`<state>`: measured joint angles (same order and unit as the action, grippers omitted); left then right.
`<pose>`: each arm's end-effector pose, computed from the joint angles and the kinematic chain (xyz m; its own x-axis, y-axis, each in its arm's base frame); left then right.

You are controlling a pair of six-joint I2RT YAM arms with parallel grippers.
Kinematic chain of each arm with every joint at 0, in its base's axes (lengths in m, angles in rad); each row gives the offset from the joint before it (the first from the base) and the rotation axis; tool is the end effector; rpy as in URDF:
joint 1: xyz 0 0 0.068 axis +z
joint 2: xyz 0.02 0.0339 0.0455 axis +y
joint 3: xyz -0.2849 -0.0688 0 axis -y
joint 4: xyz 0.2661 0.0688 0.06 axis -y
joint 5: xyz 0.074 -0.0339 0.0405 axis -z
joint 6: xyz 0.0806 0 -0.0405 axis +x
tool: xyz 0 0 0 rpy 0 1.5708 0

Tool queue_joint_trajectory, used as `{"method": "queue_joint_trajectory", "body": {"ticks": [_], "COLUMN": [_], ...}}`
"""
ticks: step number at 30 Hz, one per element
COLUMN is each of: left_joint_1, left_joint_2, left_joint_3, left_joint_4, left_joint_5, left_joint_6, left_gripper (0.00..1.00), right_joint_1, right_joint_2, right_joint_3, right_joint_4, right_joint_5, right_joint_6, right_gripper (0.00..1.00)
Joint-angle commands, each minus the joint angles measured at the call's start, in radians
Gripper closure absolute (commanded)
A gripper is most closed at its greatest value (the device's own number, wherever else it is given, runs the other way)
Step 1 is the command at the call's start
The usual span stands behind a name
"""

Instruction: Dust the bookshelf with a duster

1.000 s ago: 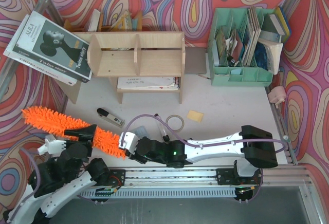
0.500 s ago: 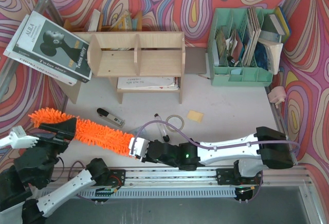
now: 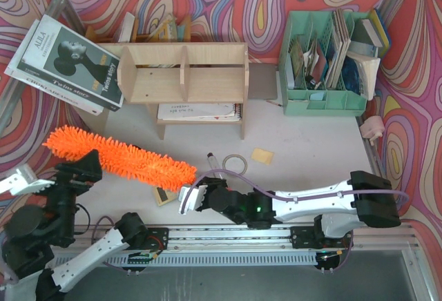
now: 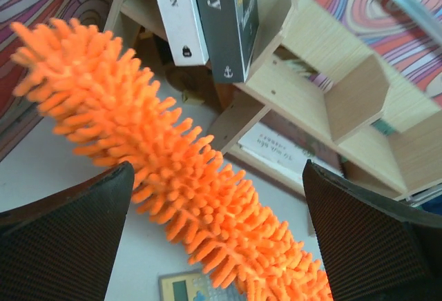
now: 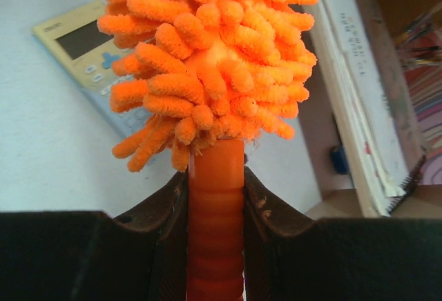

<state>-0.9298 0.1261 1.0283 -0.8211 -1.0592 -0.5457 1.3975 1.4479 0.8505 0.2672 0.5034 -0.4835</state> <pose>0.0374 0.0674 0.4045 0.1075 -0.5690 -0.8153 -0.0837 0.8120 -0.5777 0.1031 0.3633 0.2493 0.3150 -0.5620 -0.7648 -0.7202 0.3832 -0.5782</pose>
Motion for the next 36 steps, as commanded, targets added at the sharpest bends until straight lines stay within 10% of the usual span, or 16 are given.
{"method": "queue_joint_trajectory", "body": {"ticks": [1, 36], "left_joint_1": [0.000, 0.170], "left_joint_2": [-0.120, -0.121], "left_joint_3": [-0.059, -0.257], "left_joint_4": [0.276, 0.453], "left_joint_5": [-0.016, 0.508], "left_joint_6": [0.250, 0.387], "left_gripper": [0.02, 0.02], "right_joint_1": [-0.041, -0.286], "right_joint_2": [-0.073, 0.144], "right_joint_3": [0.006, 0.388], "right_joint_4": [0.159, 0.166], "right_joint_5": [0.060, -0.234], "right_joint_6": [-0.113, -0.303], "right_gripper": [1.00, 1.00]}}
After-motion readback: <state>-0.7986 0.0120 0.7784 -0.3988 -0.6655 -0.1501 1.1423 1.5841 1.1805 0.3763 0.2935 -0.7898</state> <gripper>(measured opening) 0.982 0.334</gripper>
